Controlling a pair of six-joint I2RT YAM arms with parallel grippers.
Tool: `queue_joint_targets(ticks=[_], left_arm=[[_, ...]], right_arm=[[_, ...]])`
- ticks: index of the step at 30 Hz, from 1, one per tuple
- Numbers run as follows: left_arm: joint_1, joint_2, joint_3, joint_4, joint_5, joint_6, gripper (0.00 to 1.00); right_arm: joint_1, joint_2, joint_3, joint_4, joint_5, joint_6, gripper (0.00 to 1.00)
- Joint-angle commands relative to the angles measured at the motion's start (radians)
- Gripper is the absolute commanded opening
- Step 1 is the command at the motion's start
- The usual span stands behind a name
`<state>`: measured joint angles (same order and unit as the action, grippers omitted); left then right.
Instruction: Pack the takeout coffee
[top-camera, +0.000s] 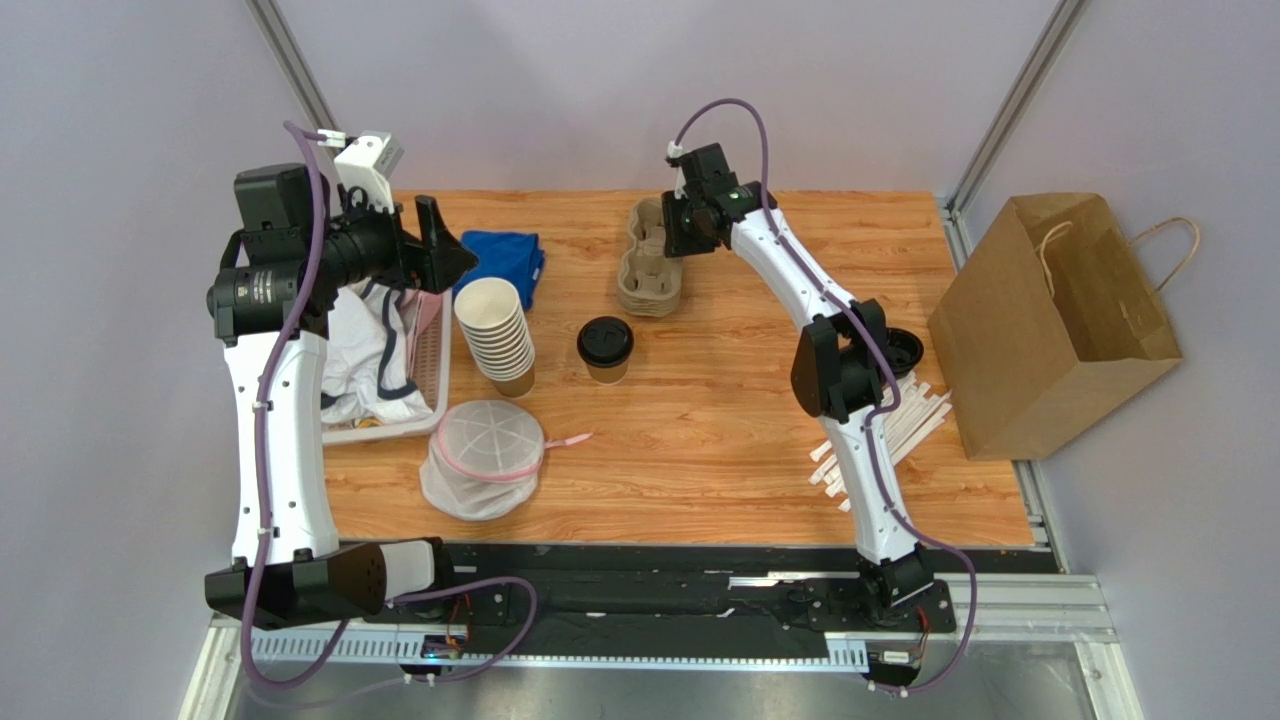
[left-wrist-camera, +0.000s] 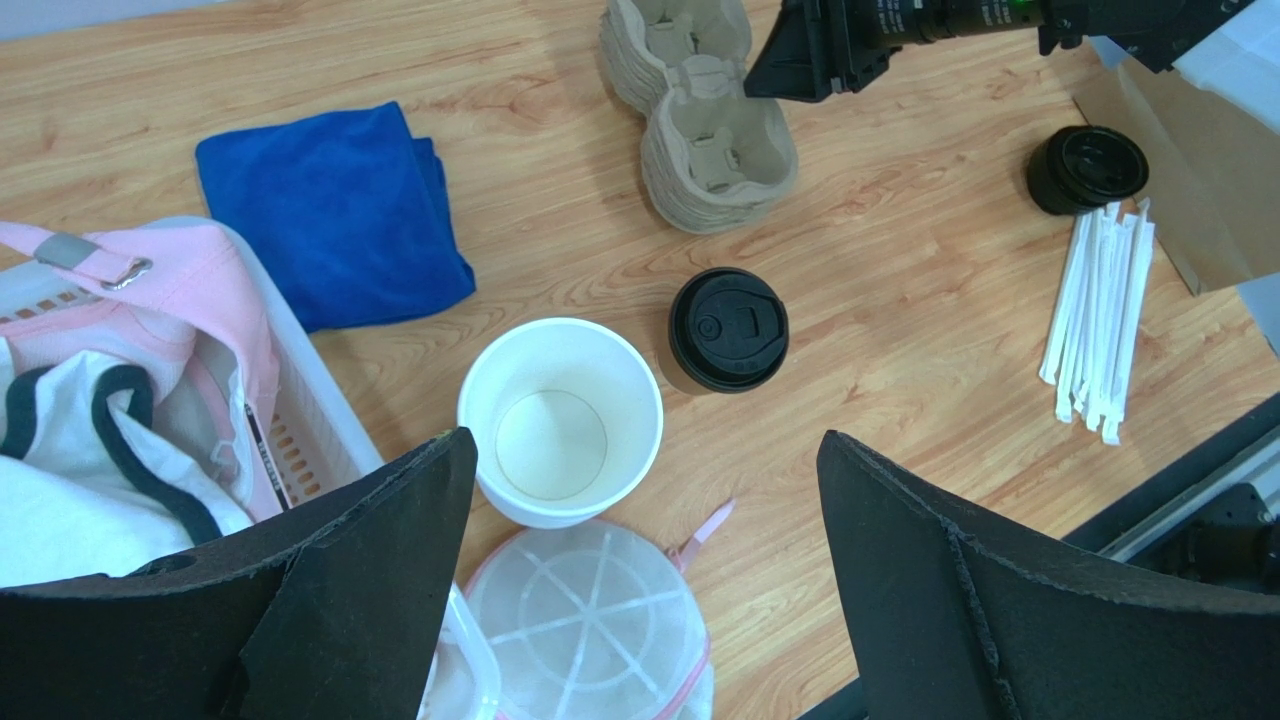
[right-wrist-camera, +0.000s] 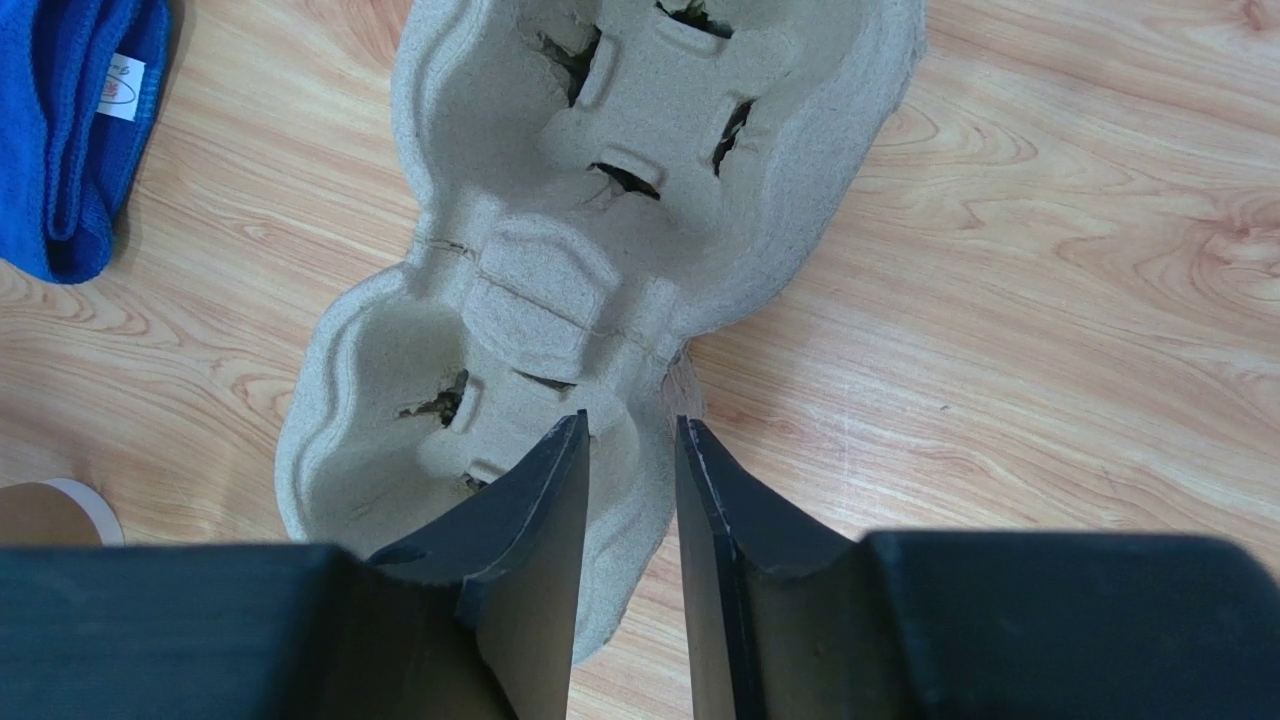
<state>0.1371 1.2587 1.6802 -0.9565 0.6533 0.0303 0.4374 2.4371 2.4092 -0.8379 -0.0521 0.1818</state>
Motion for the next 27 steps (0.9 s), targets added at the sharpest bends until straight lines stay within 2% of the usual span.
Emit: queue_joint_targets(ticks=[1,9,13,22,27], left_arm=[[-0.004,-0.001,0.024,0.024,0.019,-0.007,0.93],[-0.005,0.007,0.021,0.025,0.025,-0.010,0.93],[-0.005,0.010,0.023,0.025,0.025,-0.012,0.93],[-0.005,0.011,0.026,0.027,0.028,-0.015,0.93],[-0.004,0.019,0.030,0.030,0.035,-0.021,0.93]], right_arm=[[0.001,0.031,0.037,0.042,0.009,-0.018,0.31],[0.001,0.042,0.044,0.040,0.006,-0.016,0.31],[0.001,0.034,0.044,0.037,0.003,-0.015,0.25],[0.003,-0.003,0.048,0.039,0.023,-0.018,0.36],[0.003,-0.010,0.051,0.039,0.023,-0.019,0.35]])
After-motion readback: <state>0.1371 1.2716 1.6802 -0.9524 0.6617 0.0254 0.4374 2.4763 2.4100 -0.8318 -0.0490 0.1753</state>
